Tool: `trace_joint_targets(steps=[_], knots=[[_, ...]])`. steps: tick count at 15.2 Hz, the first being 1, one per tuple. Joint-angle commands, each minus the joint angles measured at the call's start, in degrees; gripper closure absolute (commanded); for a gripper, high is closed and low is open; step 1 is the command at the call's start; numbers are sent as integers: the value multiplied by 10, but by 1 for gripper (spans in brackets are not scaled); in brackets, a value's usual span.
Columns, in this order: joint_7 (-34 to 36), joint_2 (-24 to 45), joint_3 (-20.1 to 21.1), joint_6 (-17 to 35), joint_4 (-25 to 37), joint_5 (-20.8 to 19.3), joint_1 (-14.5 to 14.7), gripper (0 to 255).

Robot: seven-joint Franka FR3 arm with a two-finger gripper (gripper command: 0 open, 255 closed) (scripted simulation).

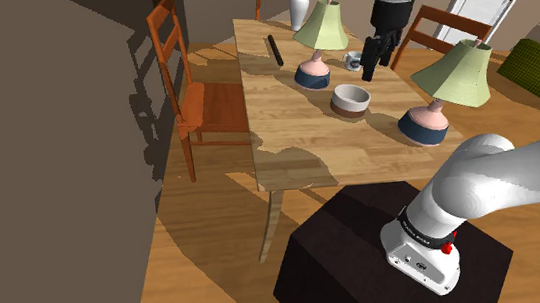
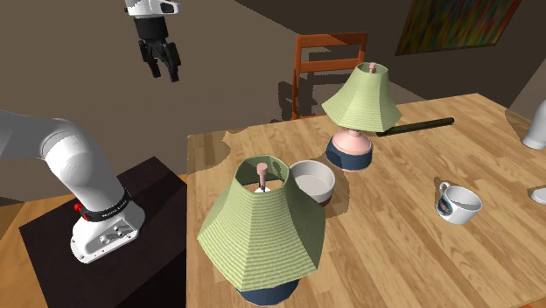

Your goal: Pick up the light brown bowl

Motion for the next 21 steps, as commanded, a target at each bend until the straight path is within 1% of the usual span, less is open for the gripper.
trace_joint_targets(steps=[1, 7, 12, 17, 21], knots=[[0, 0, 0, 0, 0, 0, 0, 0], [-54, 51, -61, 95, -34, -30, -20, 0], [-99, 116, -111, 174, -42, -47, -36, 0], [-147, 198, -159, 250, -29, -50, -47, 0], [-190, 274, -194, 305, -5, -38, -54, 0]])
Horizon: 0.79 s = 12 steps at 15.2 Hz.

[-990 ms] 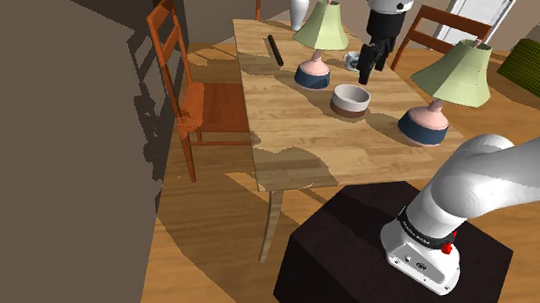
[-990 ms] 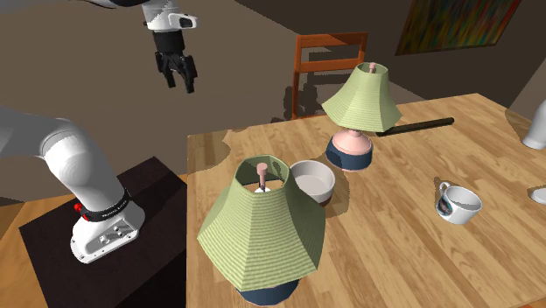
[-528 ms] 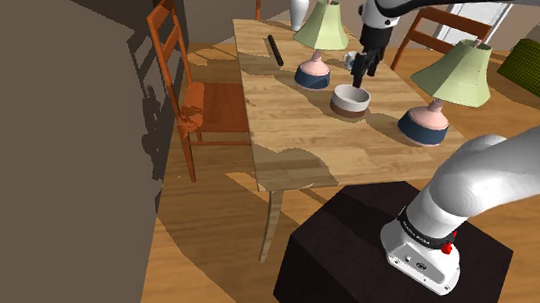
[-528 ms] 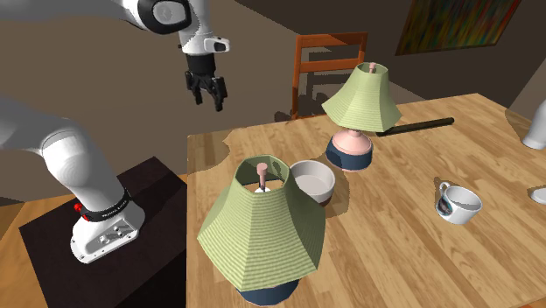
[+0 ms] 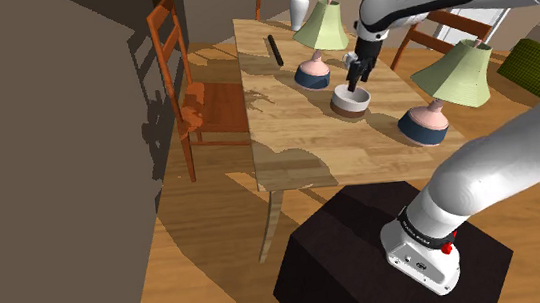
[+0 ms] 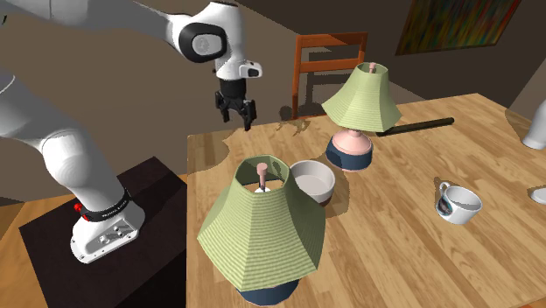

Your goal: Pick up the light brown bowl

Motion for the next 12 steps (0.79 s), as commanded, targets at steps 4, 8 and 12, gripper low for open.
trace_joint_targets(steps=[4, 8, 12], knots=[[-59, 100, -38, 64, 38, 31, -7, 0], [-114, 190, -58, 100, 86, 75, -18, 0], [-171, 283, -65, 122, 147, 129, -39, 0]])
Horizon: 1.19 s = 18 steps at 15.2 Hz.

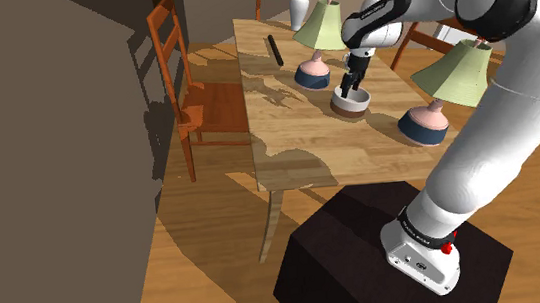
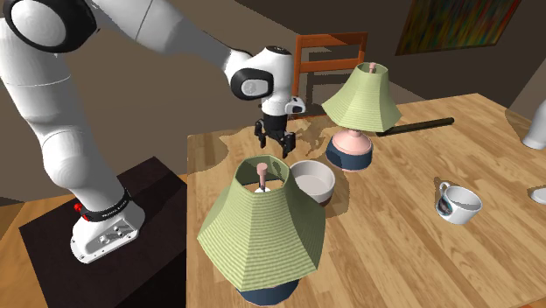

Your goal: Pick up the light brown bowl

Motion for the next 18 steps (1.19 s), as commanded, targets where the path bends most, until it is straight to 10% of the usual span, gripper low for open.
trace_joint_targets(steps=[1, 15, 16, 18], knots=[[-27, 47, 0, 9, 32, 27, -12, 0], [-89, 189, 23, 57, 112, 98, -60, 0], [-89, 189, 23, 58, 111, 98, -60, 255], [-89, 189, 23, 58, 111, 98, -60, 255]])
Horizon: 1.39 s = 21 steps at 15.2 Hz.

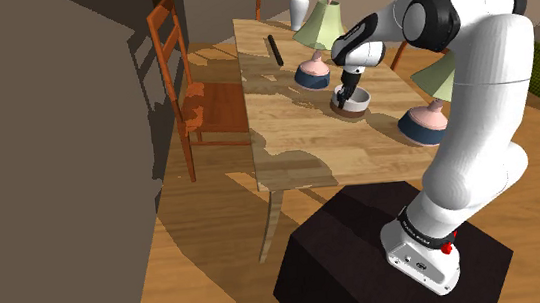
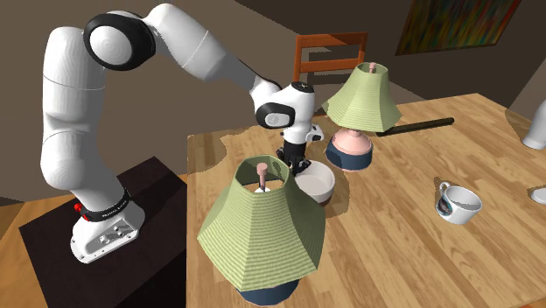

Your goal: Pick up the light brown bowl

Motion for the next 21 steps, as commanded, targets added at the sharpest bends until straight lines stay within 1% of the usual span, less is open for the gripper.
trace_joint_targets(steps=[1, 7, 21], knots=[[0, 0, 0, 0, 0, 0, 0, 255], [0, 0, 0, -1, 1, 0, 0, 255], [19, -65, -17, -84, 23, -31, 12, 255]])
